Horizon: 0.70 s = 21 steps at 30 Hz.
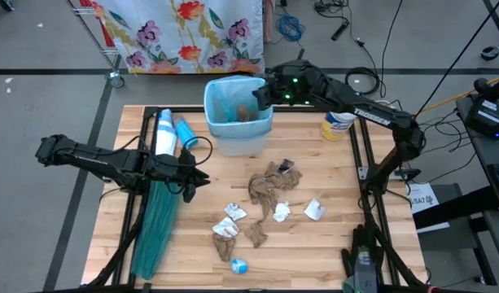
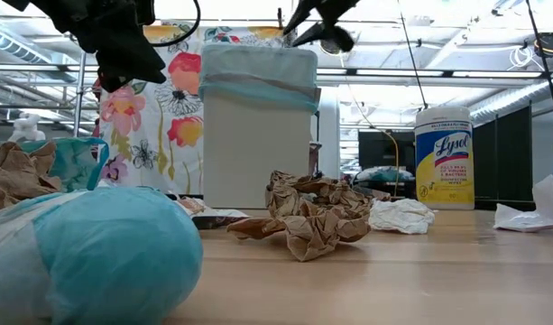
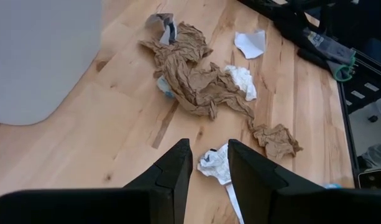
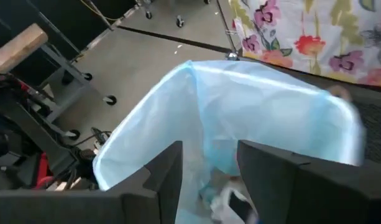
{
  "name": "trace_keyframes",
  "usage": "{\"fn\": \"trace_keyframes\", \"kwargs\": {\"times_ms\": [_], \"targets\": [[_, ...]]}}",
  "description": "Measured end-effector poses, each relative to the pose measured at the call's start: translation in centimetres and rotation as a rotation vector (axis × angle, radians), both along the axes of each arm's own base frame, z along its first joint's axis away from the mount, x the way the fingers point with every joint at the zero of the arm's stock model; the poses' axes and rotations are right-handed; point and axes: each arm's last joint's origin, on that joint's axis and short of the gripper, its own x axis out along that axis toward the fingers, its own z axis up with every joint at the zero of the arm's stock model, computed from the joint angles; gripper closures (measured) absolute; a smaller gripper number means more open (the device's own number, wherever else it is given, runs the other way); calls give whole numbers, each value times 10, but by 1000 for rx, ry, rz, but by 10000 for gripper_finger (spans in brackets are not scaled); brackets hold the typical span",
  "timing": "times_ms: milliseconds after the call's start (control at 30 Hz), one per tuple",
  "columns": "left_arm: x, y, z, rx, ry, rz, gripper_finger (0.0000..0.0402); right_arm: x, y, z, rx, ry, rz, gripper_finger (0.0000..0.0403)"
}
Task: Place trash/remove bag and relplace
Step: Put the white paper into the white trash bin
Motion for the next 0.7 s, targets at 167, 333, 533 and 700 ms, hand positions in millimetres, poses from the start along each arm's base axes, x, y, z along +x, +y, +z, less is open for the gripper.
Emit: {"fn": "trace_keyframes", "kwargs": {"times_ms": [167,333,533,700], "targets": [[0,0,0,4,0,-2,293,-34,21,10,46,130,-44,263],[0,0,0,10,1,-6,293,-58,59,4,110,337,-98,264],[0,0,0,27,0,-17,293,-59,107,-15,244,481,-85,264],[0,0,-1,29,7,-19,293,-53,149,-43,356,521,-112,264]]}}
